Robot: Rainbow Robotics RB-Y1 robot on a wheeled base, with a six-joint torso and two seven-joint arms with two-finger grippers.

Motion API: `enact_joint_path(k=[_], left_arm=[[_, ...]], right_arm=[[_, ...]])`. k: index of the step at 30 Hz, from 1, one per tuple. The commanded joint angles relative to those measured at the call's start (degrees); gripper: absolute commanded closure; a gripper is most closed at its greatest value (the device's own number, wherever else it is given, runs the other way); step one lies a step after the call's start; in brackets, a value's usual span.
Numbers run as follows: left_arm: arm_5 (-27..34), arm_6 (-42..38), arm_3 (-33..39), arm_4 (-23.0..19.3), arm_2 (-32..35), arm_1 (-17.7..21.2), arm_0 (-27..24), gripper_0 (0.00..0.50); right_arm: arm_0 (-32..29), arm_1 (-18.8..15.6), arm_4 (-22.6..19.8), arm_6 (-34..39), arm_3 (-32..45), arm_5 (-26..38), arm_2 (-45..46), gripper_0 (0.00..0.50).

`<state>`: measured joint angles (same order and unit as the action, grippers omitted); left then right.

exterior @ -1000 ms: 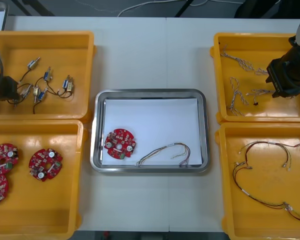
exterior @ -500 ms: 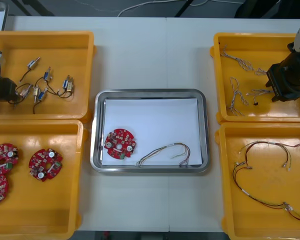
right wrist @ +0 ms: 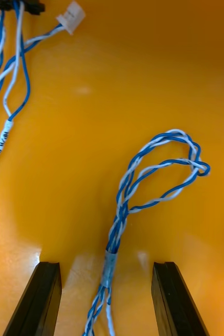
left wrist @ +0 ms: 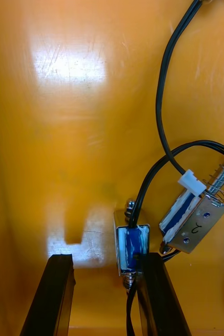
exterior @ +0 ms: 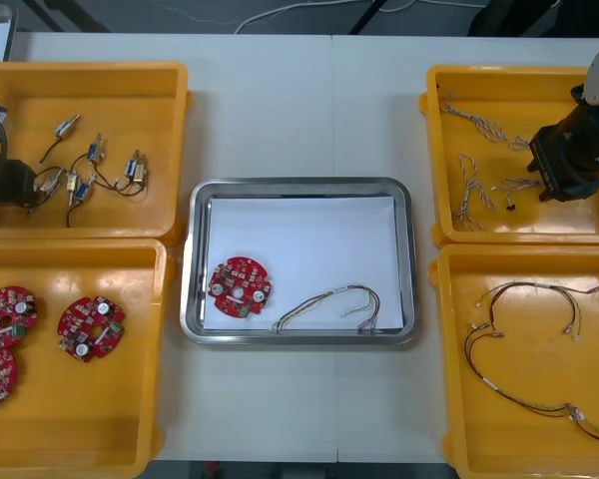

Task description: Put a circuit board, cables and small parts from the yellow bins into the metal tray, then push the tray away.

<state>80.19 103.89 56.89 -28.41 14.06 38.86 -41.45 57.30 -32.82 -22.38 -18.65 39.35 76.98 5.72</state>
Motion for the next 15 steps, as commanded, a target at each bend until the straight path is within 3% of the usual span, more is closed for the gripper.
enact_joint_path(k=[1, 2, 7, 9, 10, 11, 13, 15], left_arm=[[-0.7, 3.3, 0.1, 0.5, 1.1, -1.1, -2.4, 0.151], [-0.6, 3.5, 0.1, 0.2, 1.1, -1.2, -2.5, 0.151], [-0.1, 3.6, 0.1, -0.2, 1.1, -1.0, -2.8, 0.151], [-0.1, 3.7, 0.1, -0.2, 1.1, -1.0, -2.8, 0.151], [-0.1, 3.7, 0.1, -0.2, 1.1, -1.0, -2.8, 0.151], [-0.2, 3.6, 0.1, -0.2, 1.1, -1.1, -2.8, 0.153], [-0.2, 3.6, 0.1, 0.0, 1.1, -1.1, -2.8, 0.151], [-0.1, 3.6, 0.1, 0.0, 1.1, -1.1, -2.8, 0.153]], right_arm=[[0.7, 0.6, -0.6, -1.3, 0.6, -0.6, 1.8, 0.000], [0.7, 0.6, -0.6, -1.4, 0.6, -0.6, 1.8, 0.063], [0.6, 0.6, -0.7, -1.6, 0.6, -0.6, 1.8, 0.216], [0.4, 0.6, -0.8, -1.7, 0.6, -0.6, 1.8, 0.324], [0.4, 0.6, -0.9, -1.7, 0.6, -0.6, 1.8, 0.414], [0.4, 0.6, -1.1, -1.7, 0.6, -0.6, 1.8, 0.453], [0.4, 0.5, -1.3, -1.9, 0.6, -0.6, 1.8, 0.495], [0.4, 0.3, -1.4, -2.2, 0.6, -0.6, 1.8, 0.500]])
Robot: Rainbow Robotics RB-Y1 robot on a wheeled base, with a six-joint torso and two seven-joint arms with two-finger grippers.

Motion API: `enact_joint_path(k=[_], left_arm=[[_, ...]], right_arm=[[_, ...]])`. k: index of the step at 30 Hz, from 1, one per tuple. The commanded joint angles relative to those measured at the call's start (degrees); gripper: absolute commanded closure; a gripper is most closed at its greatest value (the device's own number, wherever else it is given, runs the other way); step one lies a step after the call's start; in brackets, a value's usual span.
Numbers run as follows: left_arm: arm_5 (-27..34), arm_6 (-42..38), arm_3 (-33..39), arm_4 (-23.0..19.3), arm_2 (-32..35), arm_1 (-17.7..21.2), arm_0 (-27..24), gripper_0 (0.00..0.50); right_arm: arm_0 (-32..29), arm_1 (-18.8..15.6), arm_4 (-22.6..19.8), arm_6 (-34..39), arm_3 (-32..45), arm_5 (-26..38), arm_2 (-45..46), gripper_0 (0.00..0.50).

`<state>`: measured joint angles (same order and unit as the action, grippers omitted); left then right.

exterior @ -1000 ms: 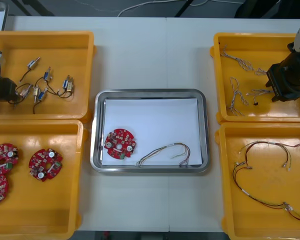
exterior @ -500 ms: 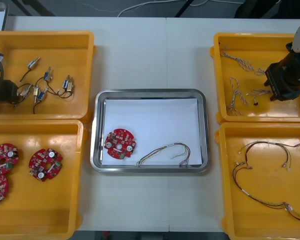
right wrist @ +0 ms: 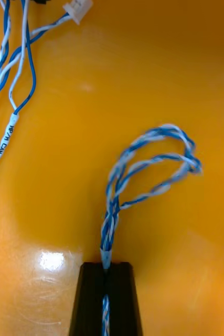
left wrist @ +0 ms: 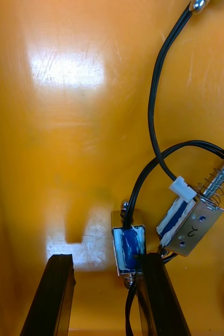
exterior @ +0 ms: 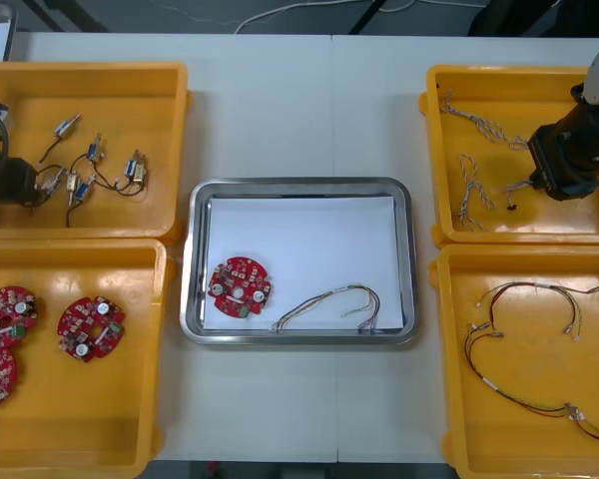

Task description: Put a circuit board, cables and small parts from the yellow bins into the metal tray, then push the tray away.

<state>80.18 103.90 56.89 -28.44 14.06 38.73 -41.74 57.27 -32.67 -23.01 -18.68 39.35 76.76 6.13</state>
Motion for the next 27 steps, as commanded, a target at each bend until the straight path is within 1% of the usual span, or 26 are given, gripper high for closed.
enact_joint_path(k=[1, 4, 8, 12, 15, 18, 21, 27], left_arm=[[-0.1, 3.6, 0.2, 0.0, 1.1, -0.9, -2.6, 0.152], [0.0, 3.6, 0.2, -0.2, 1.1, -0.9, -2.6, 0.151], [0.6, 3.5, 0.2, -0.1, 1.1, -0.9, -3.1, 0.153], [1.2, 3.5, 0.2, 0.1, 1.1, -0.8, -3.5, 0.153], [1.7, 3.5, 0.2, 0.1, 1.2, -0.5, -3.9, 0.153], [2.1, 3.6, 0.2, 0.1, 1.2, -0.1, -4.1, 0.153], [2.2, 3.5, 0.2, 0.4, 1.2, 0.0, -4.1, 0.154], [2.1, 3.5, 0.2, 1.1, 1.2, -0.2, -4.1, 0.154]], right_arm=[[0.4, 0.0, -1.2, -2.3, 0.6, -0.3, 1.4, 0.500], [0.4, -0.7, -2.1, -3.3, 0.6, -0.1, 1.4, 0.500], [0.4, -2.1, -2.7, -8.8, 2.8, 1.3, 0.6, 0.500], [0.4, -3.3, -3.5, -12.0, 5.6, 3.7, -0.5, 0.500], [0.4, -4.4, -4.0, -15.2, 9.3, 8.0, -1.1, 0.500], [0.4, -5.3, -4.2, -18.0, 11.8, 10.9, -1.1, 0.500], [0.4, -6.4, -4.6, -23.2, 15.3, 15.2, -1.1, 0.500], [0.4, -7.6, -5.3, -31.9, 20.7, 21.3, -1.1, 0.500]])
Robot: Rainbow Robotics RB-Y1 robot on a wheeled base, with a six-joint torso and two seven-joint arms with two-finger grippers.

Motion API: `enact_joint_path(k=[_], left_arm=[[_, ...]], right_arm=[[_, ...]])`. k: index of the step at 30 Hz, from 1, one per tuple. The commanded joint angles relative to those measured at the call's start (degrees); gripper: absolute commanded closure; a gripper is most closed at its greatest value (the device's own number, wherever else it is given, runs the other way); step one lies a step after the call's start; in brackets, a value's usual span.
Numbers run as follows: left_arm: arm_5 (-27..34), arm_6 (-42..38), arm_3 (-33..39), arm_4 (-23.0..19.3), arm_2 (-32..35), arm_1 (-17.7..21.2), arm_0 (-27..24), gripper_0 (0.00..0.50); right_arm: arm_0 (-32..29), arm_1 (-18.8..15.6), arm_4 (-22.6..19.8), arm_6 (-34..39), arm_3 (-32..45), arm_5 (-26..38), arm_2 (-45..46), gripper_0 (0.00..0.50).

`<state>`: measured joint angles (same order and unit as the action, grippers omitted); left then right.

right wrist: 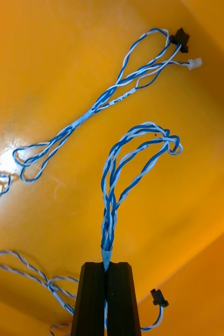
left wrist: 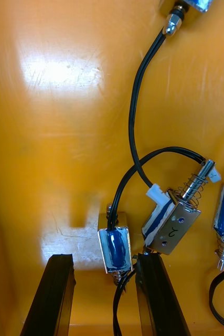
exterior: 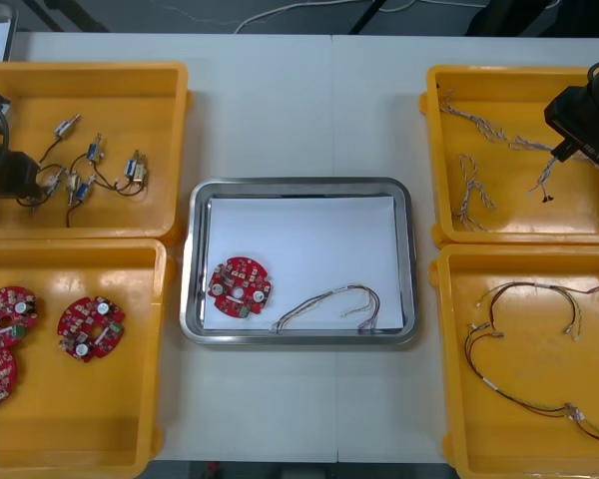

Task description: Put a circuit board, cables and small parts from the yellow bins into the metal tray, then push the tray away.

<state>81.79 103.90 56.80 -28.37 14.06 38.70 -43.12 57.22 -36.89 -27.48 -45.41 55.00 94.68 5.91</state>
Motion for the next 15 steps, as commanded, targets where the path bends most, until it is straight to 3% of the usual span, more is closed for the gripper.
enact_joint_path(k=[1, 15], left_arm=[[0.5, 3.5, 0.2, 1.1, 1.2, -0.3, -2.7, 0.154], [-0.6, 2.8, 0.2, 3.6, 2.0, -2.8, -2.7, 0.156]], right_arm=[[0.4, -3.4, -0.9, -6.1, 5.5, 4.0, -0.9, 0.500], [0.3, -4.4, -2.8, -27.5, 16.5, 15.3, -0.9, 0.500]])
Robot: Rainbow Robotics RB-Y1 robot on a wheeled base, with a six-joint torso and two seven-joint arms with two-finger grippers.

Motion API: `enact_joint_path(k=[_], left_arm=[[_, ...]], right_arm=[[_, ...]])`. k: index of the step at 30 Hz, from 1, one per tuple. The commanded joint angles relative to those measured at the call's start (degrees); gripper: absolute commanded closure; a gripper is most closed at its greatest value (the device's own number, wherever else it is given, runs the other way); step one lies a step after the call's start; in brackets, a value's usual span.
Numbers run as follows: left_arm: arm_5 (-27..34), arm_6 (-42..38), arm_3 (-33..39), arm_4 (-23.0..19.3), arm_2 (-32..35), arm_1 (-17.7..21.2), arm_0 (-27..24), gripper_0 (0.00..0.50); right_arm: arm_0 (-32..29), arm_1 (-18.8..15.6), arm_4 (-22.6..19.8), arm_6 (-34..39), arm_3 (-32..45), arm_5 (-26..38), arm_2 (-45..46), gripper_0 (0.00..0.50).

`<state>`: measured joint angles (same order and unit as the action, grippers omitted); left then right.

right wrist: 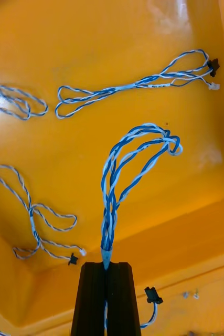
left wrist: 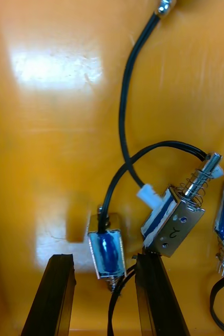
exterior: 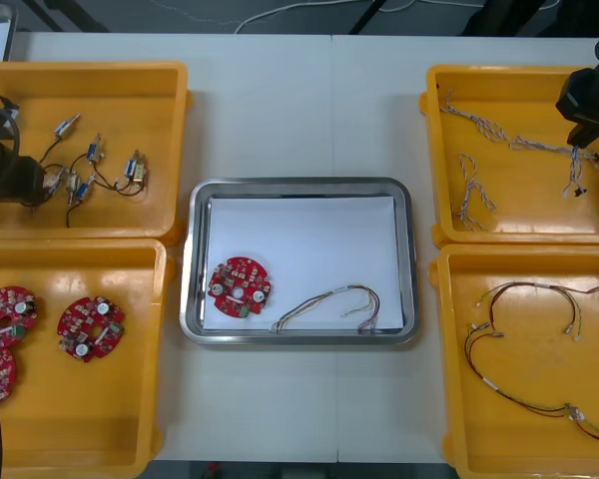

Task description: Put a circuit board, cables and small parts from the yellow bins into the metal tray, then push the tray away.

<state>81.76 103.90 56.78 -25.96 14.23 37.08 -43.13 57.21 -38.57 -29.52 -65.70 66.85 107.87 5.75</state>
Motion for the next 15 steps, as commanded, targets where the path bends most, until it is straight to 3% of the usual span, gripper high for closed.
enact_joint_path(k=[1, 7, 15], left_arm=[[-0.6, 2.8, 0.3, 1.4, 1.8, -1.2, -2.7, 0.158], [-1.0, 2.9, 0.2, 2.6, 1.8, -1.6, -2.7, 0.222], [-2.9, 3.3, 0.2, 3.5, 1.7, -1.6, -1.6, 0.272]], right_arm=[[0.4, -2.7, -0.8, -8.0, 5.0, 2.1, -0.7, 0.500], [-1.8, -2.7, -1.5, -17.1, 11.3, 2.1, -0.8, 0.500], [-8.0, -1.9, -3.1, -23.3, 21.7, 2.1, -0.8, 0.500]])
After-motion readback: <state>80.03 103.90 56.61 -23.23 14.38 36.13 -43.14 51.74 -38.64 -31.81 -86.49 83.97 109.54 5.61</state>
